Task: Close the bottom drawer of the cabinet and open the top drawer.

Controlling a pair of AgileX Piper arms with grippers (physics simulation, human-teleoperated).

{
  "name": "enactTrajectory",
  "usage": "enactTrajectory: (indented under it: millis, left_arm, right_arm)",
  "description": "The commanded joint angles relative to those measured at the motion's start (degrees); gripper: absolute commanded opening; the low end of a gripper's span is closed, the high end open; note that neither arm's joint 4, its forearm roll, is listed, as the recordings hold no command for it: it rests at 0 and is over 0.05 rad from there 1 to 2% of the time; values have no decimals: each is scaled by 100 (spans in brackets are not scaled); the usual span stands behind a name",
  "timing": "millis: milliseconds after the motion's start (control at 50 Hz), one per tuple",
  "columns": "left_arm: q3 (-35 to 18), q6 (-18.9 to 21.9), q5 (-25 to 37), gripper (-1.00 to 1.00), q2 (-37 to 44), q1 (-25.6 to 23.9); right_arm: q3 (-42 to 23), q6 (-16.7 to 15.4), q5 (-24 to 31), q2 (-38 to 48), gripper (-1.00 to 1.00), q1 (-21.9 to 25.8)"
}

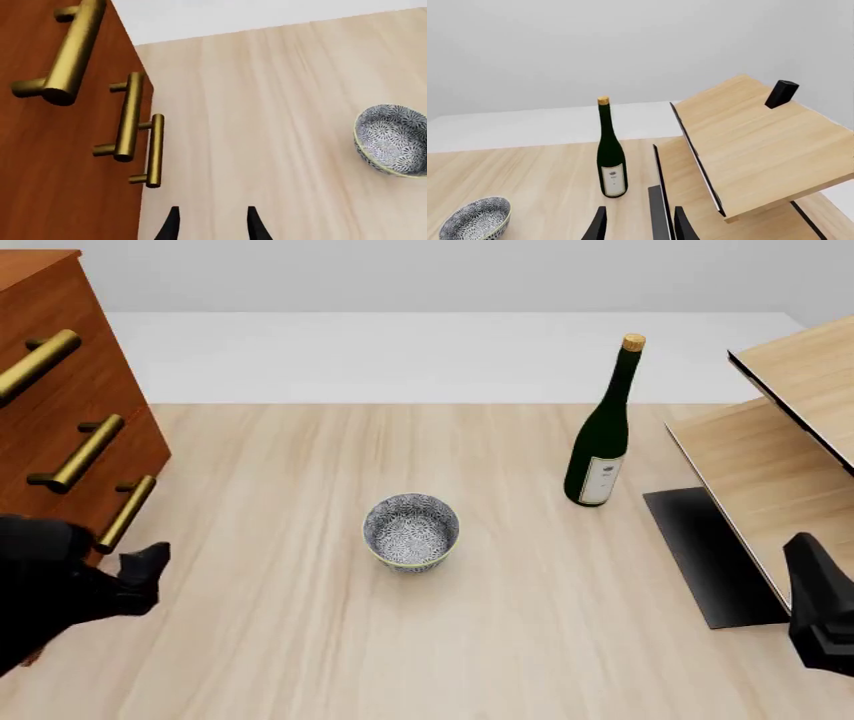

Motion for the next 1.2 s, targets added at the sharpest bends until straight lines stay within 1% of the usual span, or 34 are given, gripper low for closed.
enactTrajectory:
  millis: [20, 40, 60, 100, 160, 200, 220, 240, 280, 300, 320, 360, 400, 420, 440, 460, 480, 520, 580, 620, 640, 660, 740, 780, 800, 840, 860, 900, 940, 980, 1000, 1040, 1100, 1200]
  left_arm:
    - [-115, 1099, 134, 100, -787, -676]
    - [-81, 1332, 175, 100, -1064, -664]
    - [-67, 1453, 185, 100, -1210, -671]
    - [-280, 1071, 189, 100, -728, -869]
    - [-241, 1523, 76, 100, -936, -1002]
    - [-237, 1702, 21, 100, -990, -1080]
    - [-153, 2056, -97, 100, -1131, -1111]
    - [-117, 2235, -201, 100, -1202, -1183]
    - [-175, 2339, -236, 100, -1125, -1273]
    - [-134, 2561, -352, 100, -1195, -1328]
    - [-149, 2572, -345, 100, -1180, -1322]
    - [-111, 2780, -509, 100, -1146, -1412]
    - [-141, 2800, -420, 100, -1241, -1348]
    - [-110, 2986, -502, 100, -1268, -1360]
    - [-177, 2891, -407, 100, -1226, -1338]
    - [-70, 3202, -561, 100, -1297, -1344]
    - [-72, 3302, -552, 100, -1328, -1325]
    - [-81, 3410, -549, 100, -1319, -1324]
    - [-235, 3469, -332, 100, -1222, -1255]
    - [-130, 3959, -572, 100, -884, -1287]
    - [-318, 3707, -352, 100, -1089, -1297]
    - [-401, 3662, -214, 100, -1123, -1256]
    - [-517, 3782, -142, 100, -1068, -1218]
    - [-548, 3937, -127, 100, -1048, -1194]
    - [-471, 4159, -208, 100, -1040, -1150]
    - [-552, 4195, -167, 100, -1028, -1161]
    - [-713, 4120, 38, 100, -1063, -1089]
    - [-737, 4329, 71, 100, -1080, -1009]
    - [-809, 4353, 163, 100, -1104, -957]
    - [-642, 4870, -114, 100, -1029, -969]
    - [-640, 4870, -118, 100, -1027, -969]
    - [-928, 4655, 168, 100, -1054, -927]
    - [-755, 5095, -127, 100, -1142, -888]
    - [-816, 5336, -172, 100, -1091, -891]
  right_arm:
    - [-2, 12, -57, 59, 100, -25]
    - [-2, 10, -73, 75, 100, -27]
    - [-1, 12, -86, 89, 100, -27]
    - [-1, 12, -105, 108, 100, -29]
    - [-2, 13, -124, 126, 100, -32]
    - [-1, 12, -132, 134, 100, -36]
    - [-1, 17, -139, 141, 100, -39]
    - [0, 15, -139, 140, 100, -43]
    - [1, 17, -146, 147, 100, -51]
    - [1, 18, -137, 137, 100, -52]
    - [2, 19, -131, 131, 100, -52]
    - [3, 16, -120, 119, 100, -52]
    - [3, 18, -111, 111, 100, -53]
    - [4, 18, -108, 107, 100, -56]
    - [4, 17, -105, 104, 100, -58]
    - [4, 22, -101, 101, 100, -60]
    - [4, 21, -96, 95, 100, -60]
    - [4, 22, -89, 89, 100, -58]
    - [4, 22, -78, 78, 100, -56]
    - [4, 22, -79, 79, 100, -54]
    - [4, 24, -77, 78, 100, -52]
    - [4, 22, -77, 78, 100, -52]
    - [3, 28, -87, 89, 100, -55]
    - [2, 37, -98, 102, 100, -56]
    - [2, 35, -101, 104, 100, -56]
    - [2, 37, -105, 109, 100, -53]
    - [1, 47, -106, 112, 100, -49]
    - [1, 53, -111, 120, 100, -44]
    - [0, 52, -116, 124, 100, -46]
    - [1, 55, -129, 137, 100, -44]
    - [1, 57, -130, 138, 100, -44]
    - [0, 60, -129, 138, 100, -45]
    - [0, 62, -123, 132, 100, -44]
    - [0, 71, -119, 129, 100, -45]
